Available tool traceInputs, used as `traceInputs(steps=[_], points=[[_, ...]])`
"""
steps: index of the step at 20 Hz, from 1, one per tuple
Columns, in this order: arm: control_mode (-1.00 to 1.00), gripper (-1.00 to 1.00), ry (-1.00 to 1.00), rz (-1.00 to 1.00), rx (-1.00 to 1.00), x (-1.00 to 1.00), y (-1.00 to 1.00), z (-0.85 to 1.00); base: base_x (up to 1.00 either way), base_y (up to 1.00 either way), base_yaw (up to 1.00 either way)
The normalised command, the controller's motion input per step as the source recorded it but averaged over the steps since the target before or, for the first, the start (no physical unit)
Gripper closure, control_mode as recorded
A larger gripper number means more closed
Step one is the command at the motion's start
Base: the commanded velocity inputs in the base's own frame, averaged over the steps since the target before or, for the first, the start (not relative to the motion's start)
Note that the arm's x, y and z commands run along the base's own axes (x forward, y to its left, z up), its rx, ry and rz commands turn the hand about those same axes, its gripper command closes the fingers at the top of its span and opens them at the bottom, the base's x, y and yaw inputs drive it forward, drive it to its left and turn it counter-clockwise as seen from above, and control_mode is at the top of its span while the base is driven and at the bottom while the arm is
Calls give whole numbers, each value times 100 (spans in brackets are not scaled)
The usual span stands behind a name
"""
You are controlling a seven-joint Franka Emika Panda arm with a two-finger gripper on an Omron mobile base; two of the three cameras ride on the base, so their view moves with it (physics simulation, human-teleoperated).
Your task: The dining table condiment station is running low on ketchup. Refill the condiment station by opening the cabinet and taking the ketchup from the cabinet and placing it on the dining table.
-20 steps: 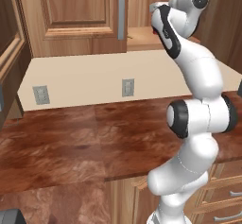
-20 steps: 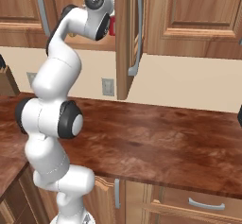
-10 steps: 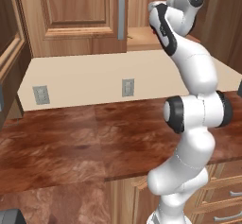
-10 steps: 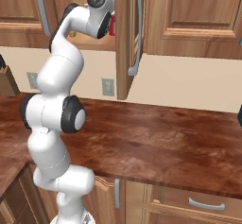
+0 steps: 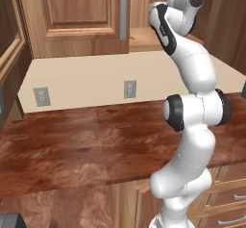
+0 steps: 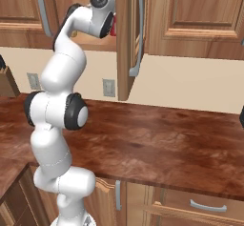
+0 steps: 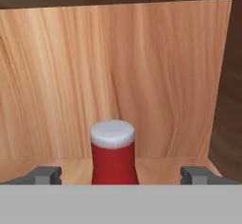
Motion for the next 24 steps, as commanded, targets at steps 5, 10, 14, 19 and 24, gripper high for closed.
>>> traceInputs(steps=[5,10,14,19,24], points=[[-100,-100,4,0,0,14,0,-16,0,0,0],[-100,-100,2,0,0,13,0,-11,0,0,0],[-100,100,2,0,0,15,2,-7,0,0,0],[-100,100,0,0,0,5,0,0,0,0,0],[-100,100,0,0,0,0,0,0,0,0,0]])
